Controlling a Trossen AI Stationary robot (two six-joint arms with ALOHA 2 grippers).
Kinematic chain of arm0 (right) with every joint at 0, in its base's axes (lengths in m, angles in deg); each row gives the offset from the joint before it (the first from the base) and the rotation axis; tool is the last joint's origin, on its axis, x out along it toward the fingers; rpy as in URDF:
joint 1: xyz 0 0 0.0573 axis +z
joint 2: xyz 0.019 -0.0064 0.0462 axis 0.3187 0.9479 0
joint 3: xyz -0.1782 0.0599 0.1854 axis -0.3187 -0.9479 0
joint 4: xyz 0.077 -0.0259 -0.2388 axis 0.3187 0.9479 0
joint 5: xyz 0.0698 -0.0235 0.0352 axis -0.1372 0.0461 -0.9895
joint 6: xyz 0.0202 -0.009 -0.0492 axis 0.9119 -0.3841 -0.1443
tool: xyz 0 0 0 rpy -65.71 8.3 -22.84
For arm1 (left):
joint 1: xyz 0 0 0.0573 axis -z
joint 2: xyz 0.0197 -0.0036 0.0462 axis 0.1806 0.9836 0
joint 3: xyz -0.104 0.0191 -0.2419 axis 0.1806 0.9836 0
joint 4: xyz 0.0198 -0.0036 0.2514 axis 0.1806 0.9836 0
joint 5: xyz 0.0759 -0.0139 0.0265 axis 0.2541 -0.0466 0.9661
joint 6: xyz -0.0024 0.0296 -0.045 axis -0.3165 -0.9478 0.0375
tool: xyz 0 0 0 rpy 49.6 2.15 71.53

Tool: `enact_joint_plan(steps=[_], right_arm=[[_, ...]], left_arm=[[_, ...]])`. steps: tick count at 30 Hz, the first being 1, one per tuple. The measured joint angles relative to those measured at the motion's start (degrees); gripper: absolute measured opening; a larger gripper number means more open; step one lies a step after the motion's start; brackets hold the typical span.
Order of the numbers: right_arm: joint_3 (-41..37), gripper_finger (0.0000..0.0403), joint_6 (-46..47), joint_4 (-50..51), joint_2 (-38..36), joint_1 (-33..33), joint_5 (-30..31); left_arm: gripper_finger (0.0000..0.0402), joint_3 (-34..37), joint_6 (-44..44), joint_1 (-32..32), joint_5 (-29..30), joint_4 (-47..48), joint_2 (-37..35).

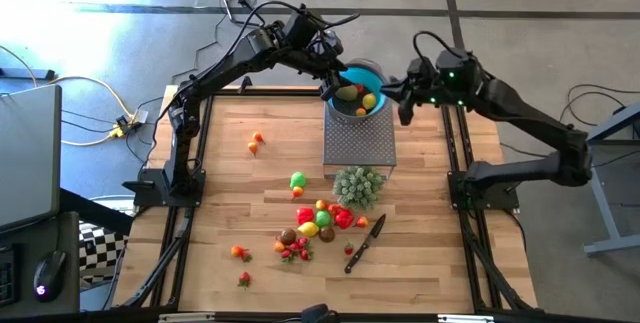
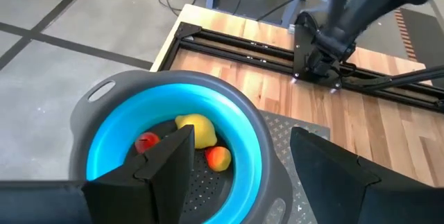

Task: Pick & Place Fruit
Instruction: Put the black knife on the shelf

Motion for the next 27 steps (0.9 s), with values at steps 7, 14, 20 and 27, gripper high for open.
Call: enact_joint_plan(steps=[7,14,20,27], right_arm=[[0.0,0.0013,0.52,2.66,-0.94,4.71,0.02],[0.0,0.0003,0.63,2.46,-0.91,9.34,2.59],[0.0,0.0004,0.63,2.45,-0.89,12.27,7.93],[0.0,0.0004,1.88,2.3,-0.89,13.78,8.0]], left_arm=[[0.0233,0.0,0.5,0.13,0.13,0.0,-0.01],[0.0174,0.0,-0.44,1.31,0.67,2.21,-1.41],[0.0104,0.0,-2.79,1.61,0.43,6.41,-2.84],[0.0053,-0.01,-4.91,3.21,-2.54,7.67,-3.62]])
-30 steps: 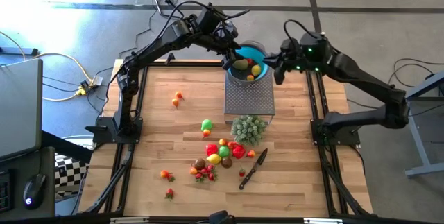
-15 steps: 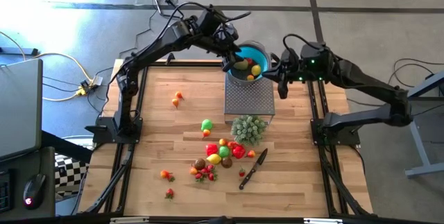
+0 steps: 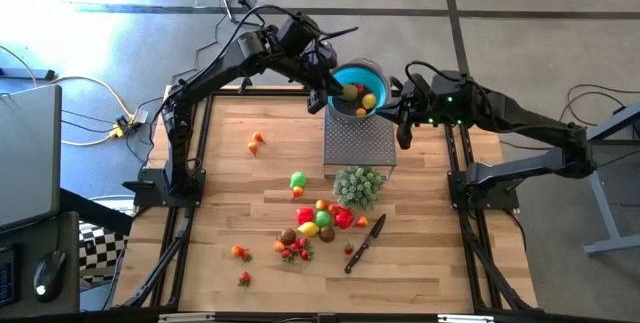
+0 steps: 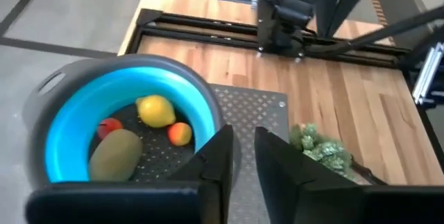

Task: Pick & Place Fruit
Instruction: Put the black knife on the shelf

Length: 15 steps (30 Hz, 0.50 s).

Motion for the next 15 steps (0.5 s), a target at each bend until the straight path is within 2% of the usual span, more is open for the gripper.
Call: enact_joint_plan(steps=[7,15], right_arm=[[0.0,0.0004,3.02,-0.2,0.02,2.06,0.0],[0.0,0.0004,3.03,-0.32,0.02,5.5,0.75]], left_arm=[[0.0005,0.01,-3.0,1.51,-0.54,2.63,-0.23],[0.0001,0.54,-3.64,4.18,-0.55,4.69,-1.16]])
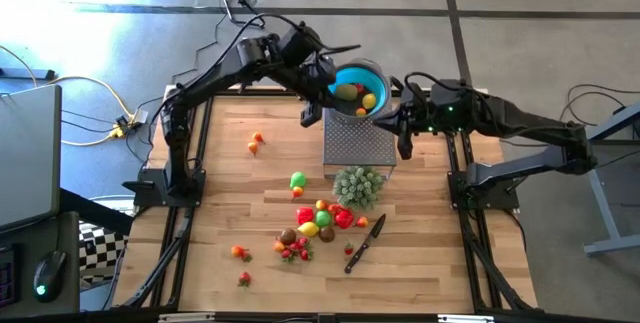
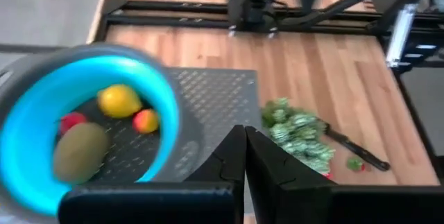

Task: Pick & Place Fruit
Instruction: Put the black knife on the shelf

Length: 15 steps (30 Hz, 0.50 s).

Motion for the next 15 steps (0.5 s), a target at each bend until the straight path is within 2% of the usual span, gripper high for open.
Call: enact_joint_plan(steps=[3,8,11,15], right_arm=[[0.0,0.0003,-0.45,0.16,0.0,1.2,1.41],[0.0,0.0004,-1.85,1.29,0.0,2.94,1.46],[0.0,0.0003,-1.91,3.58,-0.14,3.9,0.34],[0.0,0.0004,-1.18,8.83,-0.75,5.29,-3.3]], left_arm=[[0.0001,2.04,1.16,2.41,0.0,-1.27,-0.32],[0.0001,7.75,5.81,7.91,2.67,-10.02,-0.67],[0.0001,9.47,9.4,11.54,9.18,-13.06,-1.21],[0.0,9.55,11.94,16.76,20.75,-12.78,-2.77]])
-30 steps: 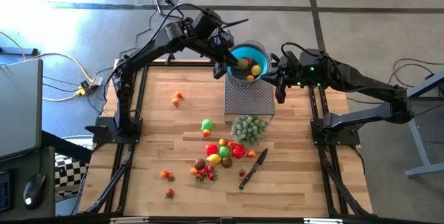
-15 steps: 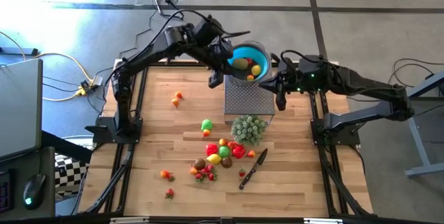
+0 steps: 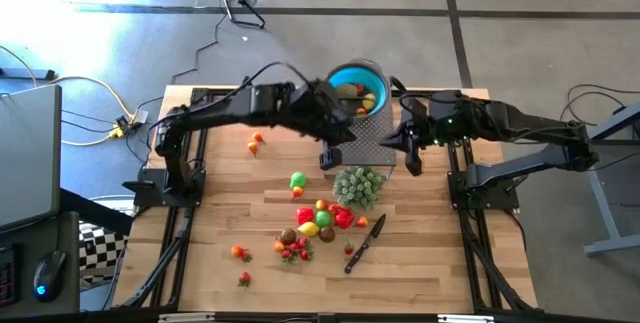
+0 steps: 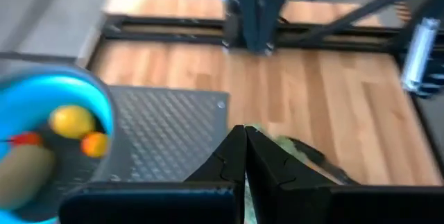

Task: Pick & Place Fruit
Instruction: Put the black knife on the shelf

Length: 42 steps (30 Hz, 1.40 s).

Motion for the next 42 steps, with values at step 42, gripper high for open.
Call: enact_joint_plan(steps=[42], right_arm=[[0.02,0.0003,-0.71,-18.2,5.8,4.11,2.19]], left_arm=[[0.0,62.08,5.68,15.22,19.18,-32.3,-55.19]])
